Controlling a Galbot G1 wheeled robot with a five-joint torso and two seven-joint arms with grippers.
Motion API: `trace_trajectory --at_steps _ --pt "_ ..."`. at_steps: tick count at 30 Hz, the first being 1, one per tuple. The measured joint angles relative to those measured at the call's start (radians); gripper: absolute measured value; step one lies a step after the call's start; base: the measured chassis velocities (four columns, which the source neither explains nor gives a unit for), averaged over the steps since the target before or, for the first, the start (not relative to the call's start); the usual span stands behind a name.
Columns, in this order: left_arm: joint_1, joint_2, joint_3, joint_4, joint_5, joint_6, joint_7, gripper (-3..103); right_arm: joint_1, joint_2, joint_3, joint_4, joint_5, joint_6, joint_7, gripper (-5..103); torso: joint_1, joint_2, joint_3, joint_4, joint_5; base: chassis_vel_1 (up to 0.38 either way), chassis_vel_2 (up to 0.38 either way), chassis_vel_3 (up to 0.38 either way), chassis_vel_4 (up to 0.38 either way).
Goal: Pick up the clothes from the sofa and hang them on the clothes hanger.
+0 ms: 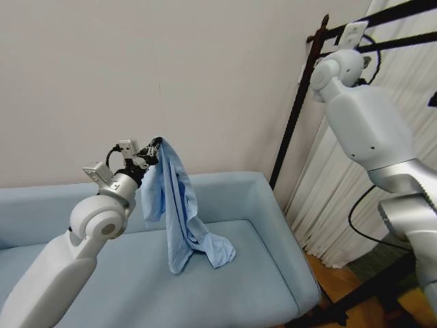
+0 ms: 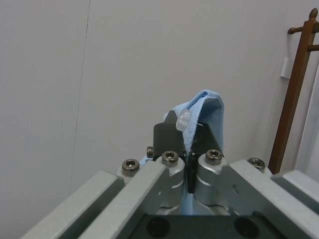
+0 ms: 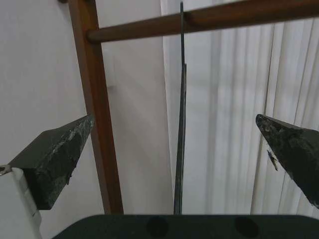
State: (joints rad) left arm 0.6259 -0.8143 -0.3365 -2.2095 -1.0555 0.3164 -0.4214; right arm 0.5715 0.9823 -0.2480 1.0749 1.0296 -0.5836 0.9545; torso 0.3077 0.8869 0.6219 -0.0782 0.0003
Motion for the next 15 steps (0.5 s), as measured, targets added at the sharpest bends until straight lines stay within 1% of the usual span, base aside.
trace_trajectory --at_steps 1,2,3,6,8,12,14,15 --pt "0.003 -0.001 -0.001 -0.003 0.000 0.000 0.000 0 -0.002 0.003 0.002 -0.007 0.007 0.002 0.003 103 0.000 0.000 0.000 0.0001 -0.0002 0.000 0.000 0.000 0.000" --pt "0.005 -0.002 -0.002 -0.006 0.000 0.000 0.000 0 -0.004 0.006 0.004 -0.011 0.015 0.005 0.004 99 0.000 0.000 0.000 0.0002 -0.0004 0.000 0.000 0.000 0.000" --pt "0.005 -0.002 -0.002 -0.006 0.000 0.000 0.000 0 -0.004 0.006 0.004 -0.011 0.015 0.005 0.004 99 0.000 0.000 0.000 0.0002 -0.0004 0.000 0.000 0.000 0.000" --pt "0.009 -0.003 -0.005 -0.012 0.000 -0.001 0.000 0 -0.013 0.007 0.002 -0.011 0.025 0.013 0.004 84 0.000 0.000 0.000 0.0004 -0.0003 0.000 0.000 0.000 0.000" --pt "0.009 -0.003 -0.007 -0.014 0.000 -0.001 -0.001 0 -0.015 0.007 0.002 -0.011 0.026 0.014 0.005 84 0.000 0.000 0.000 0.0004 -0.0003 0.000 0.000 0.000 0.000" --pt "0.013 0.001 -0.013 -0.023 -0.005 -0.002 -0.001 0 -0.020 0.002 0.000 -0.018 0.031 0.017 0.009 62 0.000 0.000 0.000 0.0003 -0.0003 0.000 0.000 0.000 0.000" --pt "0.013 0.001 -0.014 -0.024 -0.006 -0.002 -0.001 0 -0.022 0.001 0.001 -0.020 0.032 0.017 0.009 62 0.000 0.000 0.000 0.0003 -0.0003 0.000 0.000 0.000 0.000" --pt "0.013 0.002 -0.015 -0.027 -0.007 -0.002 -0.001 0 -0.025 0.000 0.002 -0.023 0.032 0.017 0.009 57 0.000 0.000 0.000 0.0002 -0.0003 0.000 0.000 0.000 0.000"
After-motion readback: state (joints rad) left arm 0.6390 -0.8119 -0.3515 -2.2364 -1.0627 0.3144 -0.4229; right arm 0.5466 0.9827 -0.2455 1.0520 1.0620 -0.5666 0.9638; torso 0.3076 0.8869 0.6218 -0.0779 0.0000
